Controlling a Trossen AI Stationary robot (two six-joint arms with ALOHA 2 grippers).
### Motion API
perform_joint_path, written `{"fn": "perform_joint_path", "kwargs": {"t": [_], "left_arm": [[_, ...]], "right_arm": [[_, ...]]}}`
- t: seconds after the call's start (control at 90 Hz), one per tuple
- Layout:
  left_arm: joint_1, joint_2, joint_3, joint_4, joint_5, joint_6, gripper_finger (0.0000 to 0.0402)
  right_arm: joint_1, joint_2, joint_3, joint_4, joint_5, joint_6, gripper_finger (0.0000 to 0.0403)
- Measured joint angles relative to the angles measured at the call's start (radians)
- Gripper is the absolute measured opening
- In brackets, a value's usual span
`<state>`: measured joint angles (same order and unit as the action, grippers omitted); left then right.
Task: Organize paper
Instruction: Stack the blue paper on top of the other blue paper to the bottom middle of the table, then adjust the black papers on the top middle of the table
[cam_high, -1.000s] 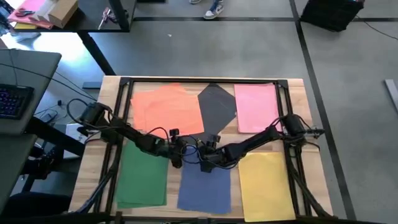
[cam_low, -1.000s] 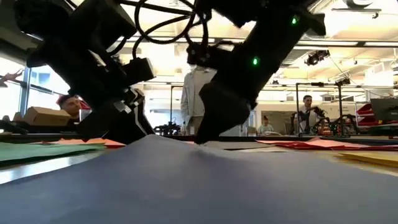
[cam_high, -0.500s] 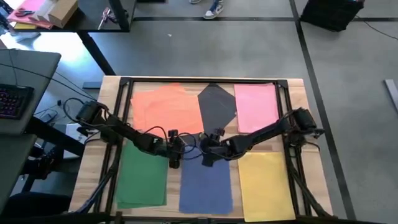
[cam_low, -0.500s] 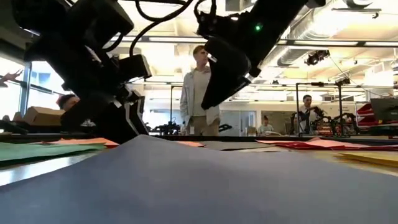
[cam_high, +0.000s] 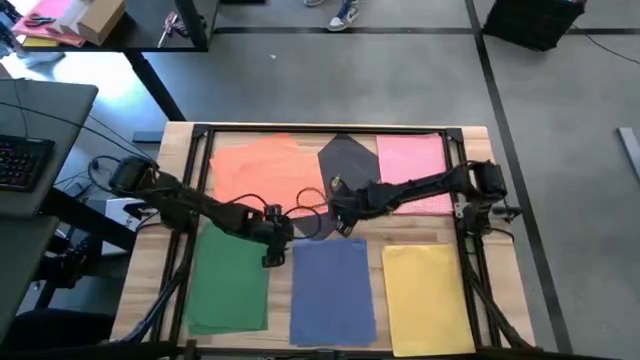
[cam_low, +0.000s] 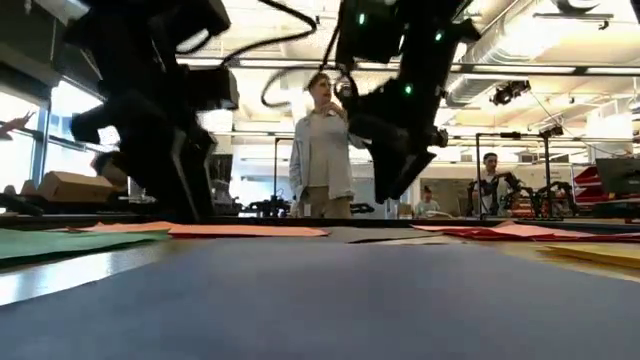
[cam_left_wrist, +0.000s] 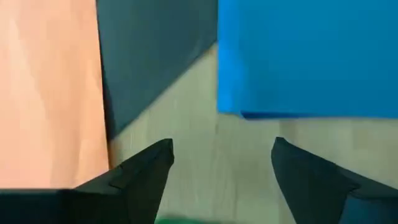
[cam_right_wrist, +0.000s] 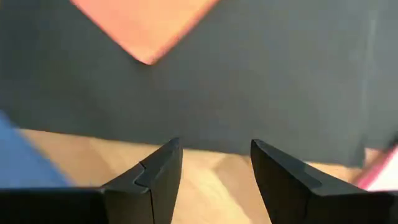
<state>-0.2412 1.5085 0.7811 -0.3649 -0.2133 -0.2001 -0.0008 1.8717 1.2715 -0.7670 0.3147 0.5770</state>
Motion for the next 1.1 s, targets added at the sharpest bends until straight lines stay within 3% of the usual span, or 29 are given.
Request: {"fn": "perform_joint_path", "kwargs": {"t": [0.144,0.344,0.478,0.644,0.922,0.967,1.044,1.1], "left_arm": [[0.041,-0.145,-0.020,0.021,-0.083,0.045,0.0261],[0.144,-0.259,-0.099,0.154,-0.085,0.095,0.0262],[0.198,-0.256,-0.153,0.241,-0.084,0.115,0.0262],[0.243,-0.235,-0.182,0.328,-0.031,0.126,0.0262],[0.247,-0.140,-0.181,0.379,0.012,0.125,0.0262],[0.247,-0.119,-0.181,0.390,0.014,0.124,0.0262],[0.248,-0.085,-0.181,0.409,0.012,0.124,0.0262],[0.248,-0.066,-0.181,0.424,0.009,0.124,0.0262]], "right_arm": [[-0.082,0.000,-0.037,0.034,-0.062,-0.127,0.0176],[-0.205,0.001,-0.118,0.160,-0.227,-0.264,0.0176],[-0.277,0.001,-0.141,0.194,-0.225,-0.313,0.0176],[-0.348,0.002,-0.140,0.223,-0.147,-0.383,0.0176],[-0.366,0.014,-0.127,0.250,-0.519,-0.429,0.0176],[-0.379,0.022,-0.127,0.241,-0.487,-0.442,0.0176],[-0.401,0.023,-0.127,0.237,-0.275,-0.419,0.0176],[-0.413,0.014,-0.127,0.232,-0.198,-0.431,0.0176]]}}
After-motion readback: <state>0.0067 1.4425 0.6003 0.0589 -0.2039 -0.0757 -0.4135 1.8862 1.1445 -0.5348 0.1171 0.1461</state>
